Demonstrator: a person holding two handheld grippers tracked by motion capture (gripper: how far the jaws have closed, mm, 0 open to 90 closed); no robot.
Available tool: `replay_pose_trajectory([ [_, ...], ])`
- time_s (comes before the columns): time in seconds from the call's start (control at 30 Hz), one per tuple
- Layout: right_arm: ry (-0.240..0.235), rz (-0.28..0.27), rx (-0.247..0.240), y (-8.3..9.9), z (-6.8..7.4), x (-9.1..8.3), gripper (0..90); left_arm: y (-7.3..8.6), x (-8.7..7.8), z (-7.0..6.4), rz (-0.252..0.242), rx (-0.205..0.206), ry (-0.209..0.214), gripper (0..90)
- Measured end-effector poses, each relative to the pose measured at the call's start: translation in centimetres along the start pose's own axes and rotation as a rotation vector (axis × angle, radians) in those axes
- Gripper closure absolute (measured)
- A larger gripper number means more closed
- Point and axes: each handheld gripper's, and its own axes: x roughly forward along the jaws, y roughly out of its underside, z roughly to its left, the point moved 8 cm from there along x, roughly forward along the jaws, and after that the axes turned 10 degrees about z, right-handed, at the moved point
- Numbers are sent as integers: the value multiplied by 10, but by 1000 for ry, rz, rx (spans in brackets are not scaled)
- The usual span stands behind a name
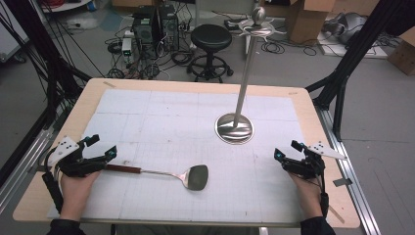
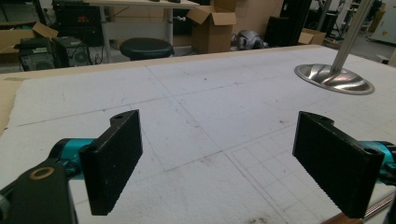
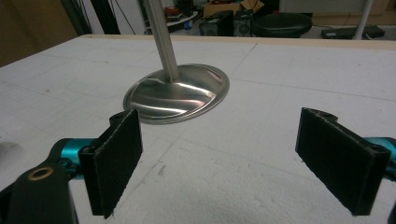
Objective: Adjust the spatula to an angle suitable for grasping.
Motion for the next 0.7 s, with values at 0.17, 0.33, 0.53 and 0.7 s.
replay_pose_trajectory([
  [0.17, -9, -12, 11, -2, 1, 0, 142, 1, 1, -2, 10, 17, 0, 165],
  [0.33, -19, -30, 16, -8, 4, 1, 142, -2, -1, -2, -9, 4, 8, 165],
  [0.53, -23, -34, 6, -11, 7, 0, 142, -2, -1, -1, -9, 4, 4, 165],
  [0.7, -39, -43, -15, -15, 12, 1, 142, -6, -2, -5, -6, 19, 12, 166],
])
